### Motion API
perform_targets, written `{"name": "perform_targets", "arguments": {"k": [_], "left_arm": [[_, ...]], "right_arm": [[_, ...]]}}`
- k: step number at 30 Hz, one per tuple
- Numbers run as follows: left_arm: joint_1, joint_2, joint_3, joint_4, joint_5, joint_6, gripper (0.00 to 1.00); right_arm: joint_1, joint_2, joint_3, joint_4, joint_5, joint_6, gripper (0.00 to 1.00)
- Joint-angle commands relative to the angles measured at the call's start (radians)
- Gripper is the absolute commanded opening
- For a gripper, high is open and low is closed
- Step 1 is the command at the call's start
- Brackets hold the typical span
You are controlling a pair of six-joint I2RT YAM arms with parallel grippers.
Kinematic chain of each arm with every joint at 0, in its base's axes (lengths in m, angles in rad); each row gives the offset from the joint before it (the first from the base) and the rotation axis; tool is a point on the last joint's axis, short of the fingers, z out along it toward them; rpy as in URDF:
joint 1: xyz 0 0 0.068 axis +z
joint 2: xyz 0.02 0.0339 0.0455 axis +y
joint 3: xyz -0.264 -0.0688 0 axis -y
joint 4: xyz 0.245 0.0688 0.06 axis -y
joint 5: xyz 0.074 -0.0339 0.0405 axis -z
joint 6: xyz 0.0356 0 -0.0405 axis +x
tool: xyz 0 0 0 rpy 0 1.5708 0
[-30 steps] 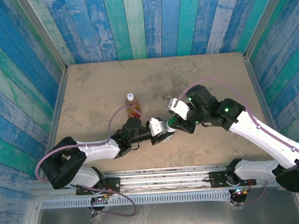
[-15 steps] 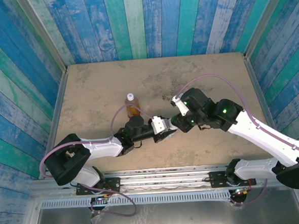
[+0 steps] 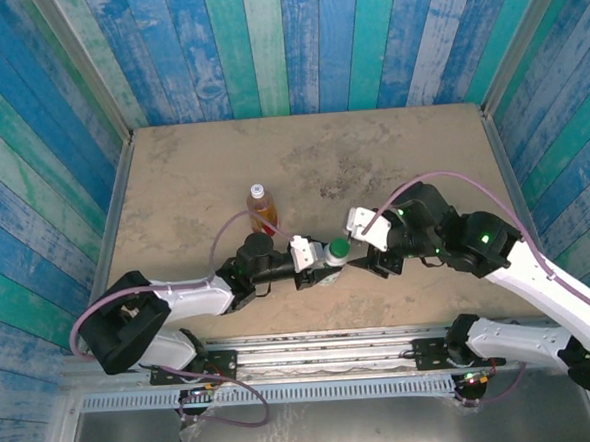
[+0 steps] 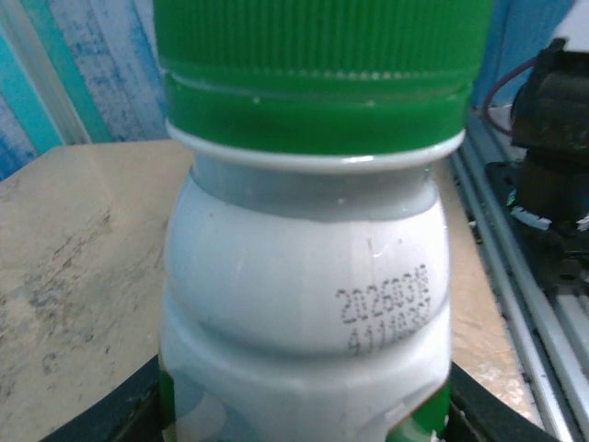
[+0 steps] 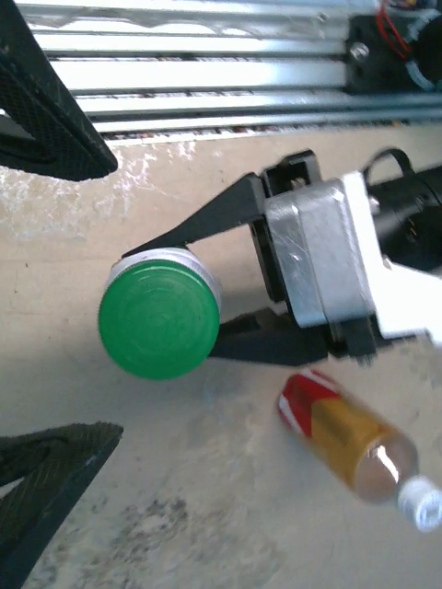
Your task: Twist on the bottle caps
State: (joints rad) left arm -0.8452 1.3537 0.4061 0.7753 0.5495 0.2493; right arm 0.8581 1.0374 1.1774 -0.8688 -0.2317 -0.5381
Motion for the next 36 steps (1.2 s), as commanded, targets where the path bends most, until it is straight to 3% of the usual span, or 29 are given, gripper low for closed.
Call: {"name": "perform_targets", "arguments": {"k": [1,25,36], "left_arm": [[0.005,-0.051,-0.003,-0.028,0.080,-0.002,0.54],[0.008,-0.092,-0.012,-0.071,0.053,0.014,0.54],[0.008,-0.023,0.008,0.122,-0.239,-0.040,0.52]], "right_arm": [[-0.002,0.061,0.045,-0.056,-0.085,-0.148,0.67],[-0.002,0.184,0.115,-0.111,-0.121,-0.131,0.33],[-0.003,0.244,0.167,-0.094,0.077,0.395,0.06]]}}
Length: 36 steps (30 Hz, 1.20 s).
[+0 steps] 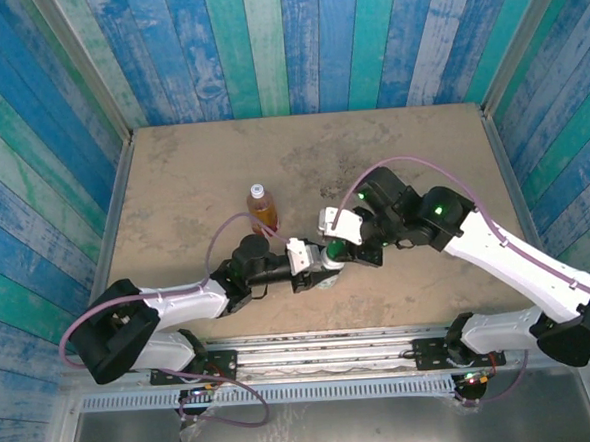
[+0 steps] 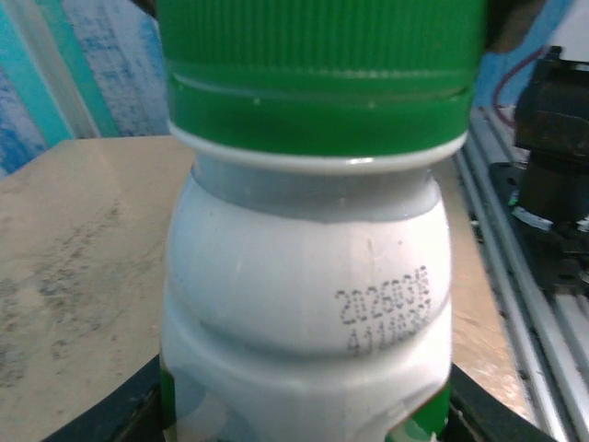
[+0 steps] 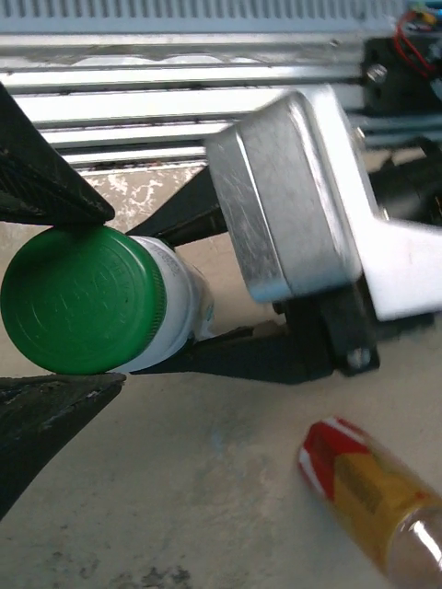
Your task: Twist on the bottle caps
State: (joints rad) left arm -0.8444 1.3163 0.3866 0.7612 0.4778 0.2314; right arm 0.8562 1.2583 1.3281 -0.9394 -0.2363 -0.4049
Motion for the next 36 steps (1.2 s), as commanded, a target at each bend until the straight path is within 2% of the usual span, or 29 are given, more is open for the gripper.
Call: {"name": "perform_targets", "arguments": {"k": [1,4,7,13,14,15,16,17,19,22,25,27,31,36], "left_arm": [[0.007,0.027,0.036,0.149,-0.200,-0.022,0.52],[0.007,0.057,0.050,0.178,-0.269,-0.024,0.53],[0.007,0.075,0.063,0.176,-0.282,-0.021,0.52],[0.007,0.075,0.048,0.172,-0.275,-0.029,0.52],[0.007,0.073,0.044,0.165,-0.268,-0.029,0.52],[0.007,0.070,0.043,0.156,-0.260,-0.029,0.52],[0.007,0.069,0.039,0.150,-0.248,-0.027,0.53],[0.007,0.067,0.033,0.151,-0.237,-0.026,0.53],[0.007,0.066,0.018,0.167,-0.225,-0.037,0.53],[0.013,0.056,0.003,0.174,-0.196,-0.073,0.53],[0.019,0.045,-0.006,0.187,-0.124,-0.100,0.53],[0.021,0.041,-0.007,0.198,-0.070,-0.117,0.54],[0.021,0.046,-0.001,0.221,0.004,-0.145,0.54],[0.021,0.045,0.006,0.208,0.020,-0.141,0.54]], "right_arm": [[0.000,0.028,0.019,-0.028,0.110,0.326,0.04],[0.008,0.050,0.034,-0.056,0.195,0.501,0.01],[0.010,0.070,0.061,-0.105,0.202,0.577,0.01],[0.001,0.063,0.073,-0.109,0.258,0.594,0.07],[0.001,0.064,0.079,-0.109,0.247,0.580,0.10],[0.001,0.066,0.085,-0.109,0.239,0.569,0.17],[0.001,0.065,0.094,-0.106,0.226,0.543,0.31],[0.001,0.061,0.103,-0.102,0.227,0.522,0.41],[-0.003,0.041,0.107,-0.081,0.242,0.499,0.50],[-0.004,-0.031,0.056,0.013,0.226,0.401,0.61],[-0.003,-0.151,-0.075,0.190,0.191,0.263,0.68],[-0.004,-0.242,-0.187,0.354,0.181,0.229,0.69],[-0.004,-0.350,-0.342,0.615,0.074,0.215,0.75],[-0.004,-0.323,-0.364,0.644,0.069,0.213,0.76]]}}
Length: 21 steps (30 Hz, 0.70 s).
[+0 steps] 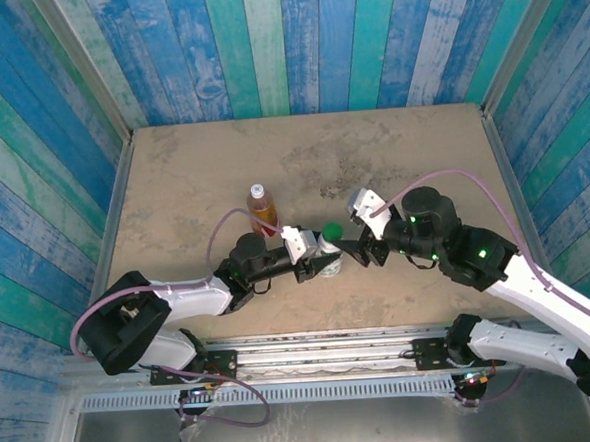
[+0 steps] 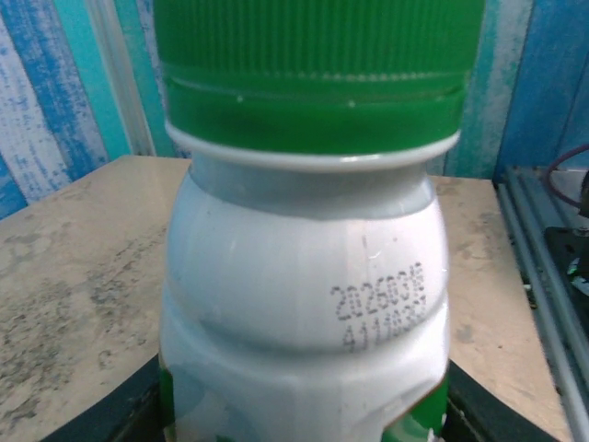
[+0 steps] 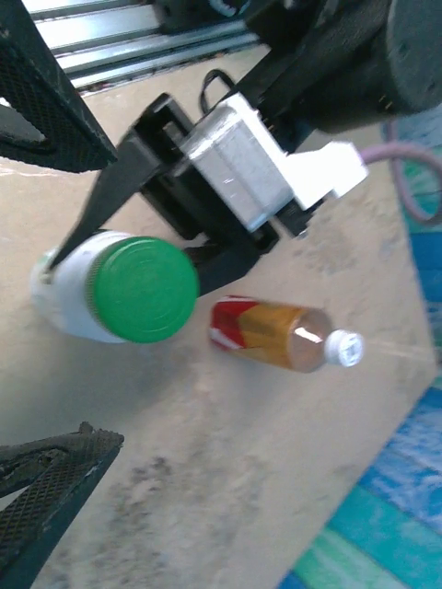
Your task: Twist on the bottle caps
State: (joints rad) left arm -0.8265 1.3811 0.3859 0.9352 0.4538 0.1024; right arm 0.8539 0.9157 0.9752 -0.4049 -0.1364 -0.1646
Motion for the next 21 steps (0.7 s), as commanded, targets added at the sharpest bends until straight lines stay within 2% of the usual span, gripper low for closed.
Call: {"name": "perform_targets", "arguments": {"k": [1,13,21], "left_arm": [[0.003,-0.021,0.007,0.034,0.044,-0.012,0.54],[0.003,-0.035,-0.007,0.050,0.002,-0.016,0.54],[0.003,-0.045,-0.011,0.047,-0.013,-0.012,0.56]], "right_arm": [[-0.002,0.028,-0.015,0.109,-0.027,-0.024,0.76],[-0.002,0.109,-0.053,0.103,-0.038,0.009,0.67],[-0.003,0.139,-0.040,0.097,-0.070,0.016,0.37]]}}
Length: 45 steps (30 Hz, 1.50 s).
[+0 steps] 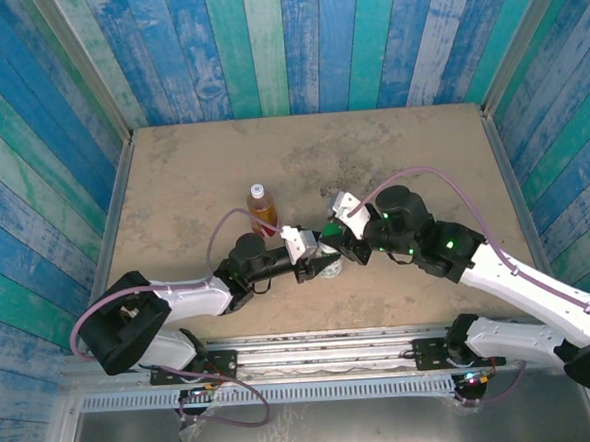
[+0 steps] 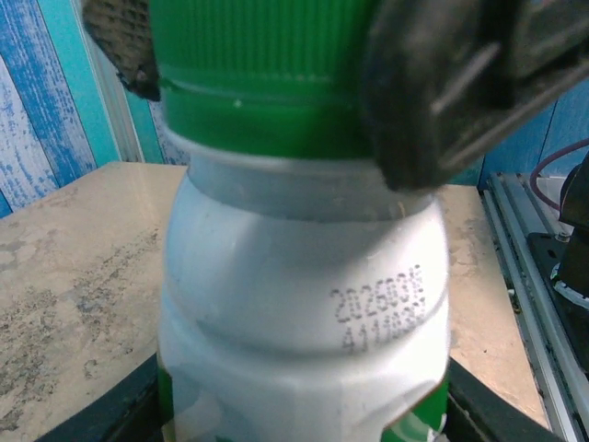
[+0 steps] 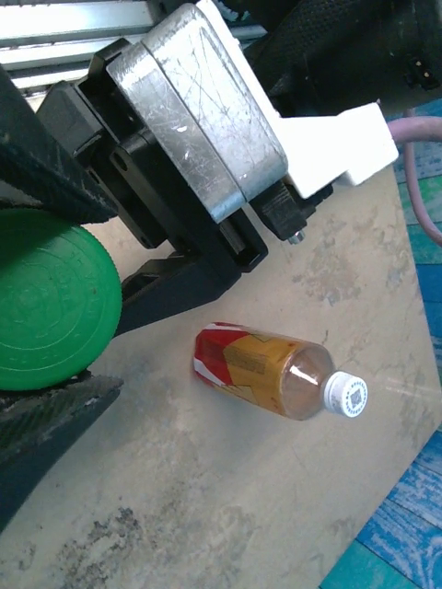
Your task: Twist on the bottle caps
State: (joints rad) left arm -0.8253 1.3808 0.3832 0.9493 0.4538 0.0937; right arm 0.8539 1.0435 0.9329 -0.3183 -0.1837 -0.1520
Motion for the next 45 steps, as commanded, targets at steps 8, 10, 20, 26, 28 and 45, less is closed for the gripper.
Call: {"name": "perform_targets", "arguments": {"k": [8,10,20,26,28,45], "left_arm": [[0.002,-0.073,-0.020,0.007,-0.054,-0.003,0.84],[0.002,-0.102,-0.035,-0.003,-0.084,-0.015,0.97],[0.002,-0.301,-0.206,0.008,-0.275,-0.085,0.94],[0.002,-0.385,-0.240,-0.067,-0.343,-0.082,0.94],[0.002,-0.398,-0.244,-0.084,-0.354,-0.076,0.94],[0.003,-0.430,-0.213,-0.195,-0.449,-0.076,0.94]], "right_arm": [[-0.020,0.027,0.021,0.010,0.003,-0.002,0.35],[-0.037,0.032,0.019,0.010,0.000,-0.006,0.35],[-0.240,0.160,0.027,0.178,-0.029,0.011,0.34],[-0.338,0.388,0.158,0.250,-0.041,0.034,0.34],[-0.358,0.450,0.202,0.266,-0.058,0.037,0.34],[-0.406,0.673,0.370,0.288,-0.152,0.000,0.55]]}}
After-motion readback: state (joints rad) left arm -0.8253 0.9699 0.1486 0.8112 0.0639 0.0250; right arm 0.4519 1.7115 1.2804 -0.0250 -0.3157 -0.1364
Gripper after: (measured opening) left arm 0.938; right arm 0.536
